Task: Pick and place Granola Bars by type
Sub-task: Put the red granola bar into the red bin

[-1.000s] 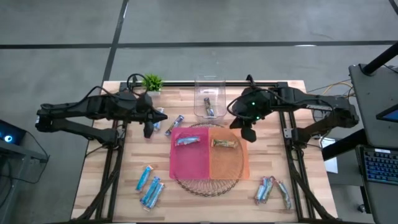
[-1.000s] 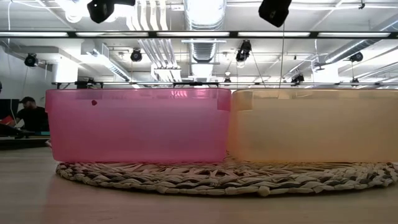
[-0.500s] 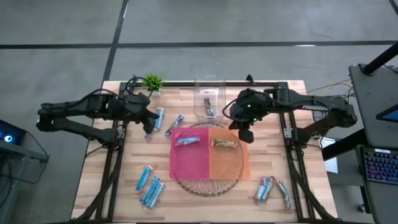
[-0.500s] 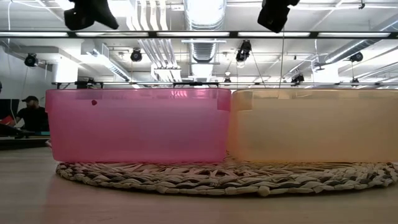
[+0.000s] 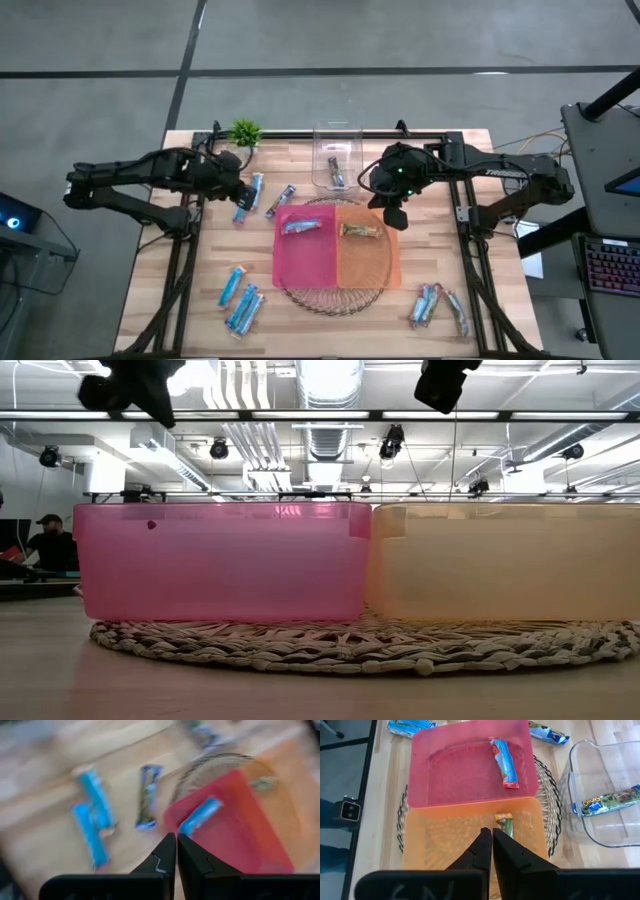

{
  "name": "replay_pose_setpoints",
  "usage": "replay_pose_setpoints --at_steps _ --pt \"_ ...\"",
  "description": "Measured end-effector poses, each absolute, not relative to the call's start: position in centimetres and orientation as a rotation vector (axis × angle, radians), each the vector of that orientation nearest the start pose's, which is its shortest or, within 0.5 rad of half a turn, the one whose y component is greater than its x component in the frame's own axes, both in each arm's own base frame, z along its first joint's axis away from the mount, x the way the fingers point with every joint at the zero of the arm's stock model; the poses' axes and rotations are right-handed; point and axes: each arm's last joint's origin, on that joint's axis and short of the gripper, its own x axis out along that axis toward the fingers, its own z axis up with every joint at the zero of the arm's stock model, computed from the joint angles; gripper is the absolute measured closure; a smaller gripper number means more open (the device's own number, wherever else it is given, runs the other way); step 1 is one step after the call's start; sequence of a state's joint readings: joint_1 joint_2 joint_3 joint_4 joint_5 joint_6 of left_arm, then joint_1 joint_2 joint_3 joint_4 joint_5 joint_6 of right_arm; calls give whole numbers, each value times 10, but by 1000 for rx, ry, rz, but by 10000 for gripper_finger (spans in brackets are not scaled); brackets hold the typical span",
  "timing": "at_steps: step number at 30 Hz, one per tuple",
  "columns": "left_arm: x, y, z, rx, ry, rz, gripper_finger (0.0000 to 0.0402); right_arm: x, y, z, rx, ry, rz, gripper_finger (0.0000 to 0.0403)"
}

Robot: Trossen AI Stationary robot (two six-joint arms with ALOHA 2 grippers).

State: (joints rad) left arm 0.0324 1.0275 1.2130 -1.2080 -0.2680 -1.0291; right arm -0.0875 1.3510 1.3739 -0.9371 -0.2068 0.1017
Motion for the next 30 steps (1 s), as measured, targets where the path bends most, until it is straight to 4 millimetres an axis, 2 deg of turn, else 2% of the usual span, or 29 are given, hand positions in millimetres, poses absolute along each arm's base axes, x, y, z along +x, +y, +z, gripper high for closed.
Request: replay_pose_setpoints --at_steps 5,15,23,30 --pt "160 14 342 -868 885 916 402 264 -17 351 225 911 67 394" --pt "176 16 342 -823 967 933 402 264 -17 351 221 910 69 394" --pt "185 19 331 -745 1057 961 402 264 -17 351 222 910 68 394" --pt "187 27 322 -678 1030 1093 394 264 -17 351 225 911 67 394"
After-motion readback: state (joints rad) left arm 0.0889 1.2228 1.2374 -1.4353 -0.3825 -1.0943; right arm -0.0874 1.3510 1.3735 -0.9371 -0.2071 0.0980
